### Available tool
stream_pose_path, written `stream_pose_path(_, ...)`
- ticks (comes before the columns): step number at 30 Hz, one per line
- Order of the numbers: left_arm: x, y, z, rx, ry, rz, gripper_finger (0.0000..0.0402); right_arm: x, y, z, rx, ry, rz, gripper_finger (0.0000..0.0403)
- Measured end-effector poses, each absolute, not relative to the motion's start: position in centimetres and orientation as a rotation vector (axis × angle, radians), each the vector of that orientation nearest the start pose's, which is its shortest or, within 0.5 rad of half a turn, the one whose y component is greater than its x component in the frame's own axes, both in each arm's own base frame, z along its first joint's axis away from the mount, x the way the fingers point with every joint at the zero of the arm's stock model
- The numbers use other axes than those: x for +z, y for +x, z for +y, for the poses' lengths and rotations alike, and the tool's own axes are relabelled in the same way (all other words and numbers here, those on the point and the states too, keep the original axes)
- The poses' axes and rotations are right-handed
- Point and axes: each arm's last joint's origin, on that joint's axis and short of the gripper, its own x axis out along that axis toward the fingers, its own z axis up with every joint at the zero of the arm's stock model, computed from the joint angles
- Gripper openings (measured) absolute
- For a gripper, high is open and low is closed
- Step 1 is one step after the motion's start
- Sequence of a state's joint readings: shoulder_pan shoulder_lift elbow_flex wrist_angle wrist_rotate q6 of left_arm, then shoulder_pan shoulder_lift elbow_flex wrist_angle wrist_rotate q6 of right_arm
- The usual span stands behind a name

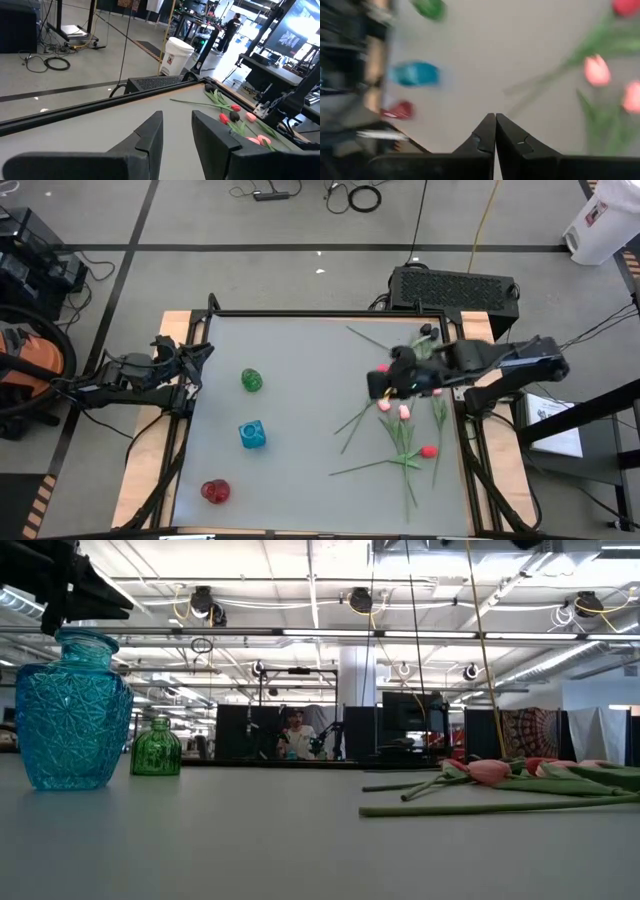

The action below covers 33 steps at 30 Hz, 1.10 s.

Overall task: Sort flowers into vase by color
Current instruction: Put the center pink flower into the green vase

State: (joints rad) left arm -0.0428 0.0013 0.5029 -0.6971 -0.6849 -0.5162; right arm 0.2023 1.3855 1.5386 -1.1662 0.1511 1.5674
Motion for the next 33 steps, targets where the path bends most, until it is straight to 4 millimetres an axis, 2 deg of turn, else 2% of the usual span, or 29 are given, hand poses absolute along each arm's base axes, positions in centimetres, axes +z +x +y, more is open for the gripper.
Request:
stream_pose_path(9,25.7,3.1,1.7,0.672,-0.426,0.017,0.0109,33.5,25.7,7.7,-0.976,1.168,1.144,0.0004)
stream_pose_path(18,25.7,3.1,1.7,0.672,-0.426,0.017,0.0109,30.8,26.6,9.2,-1.101,1.021,1.264,0.0004)
stream_pose_path(24,25.7,3.1,1.7,0.672,-0.426,0.017,0.0109,27.1,26.6,10.3,-1.157,0.978,1.353,0.0007)
stream_pose_path(28,25.7,3.1,1.7,0.672,-0.426,0.017,0.0109,24.2,25.9,11.0,-1.138,1.027,1.404,0.0038)
stream_pose_path(33,25.7,3.1,1.7,0.672,-0.426,0.017,0.0109,21.7,24.7,11.4,-1.151,1.029,1.421,0.0108)
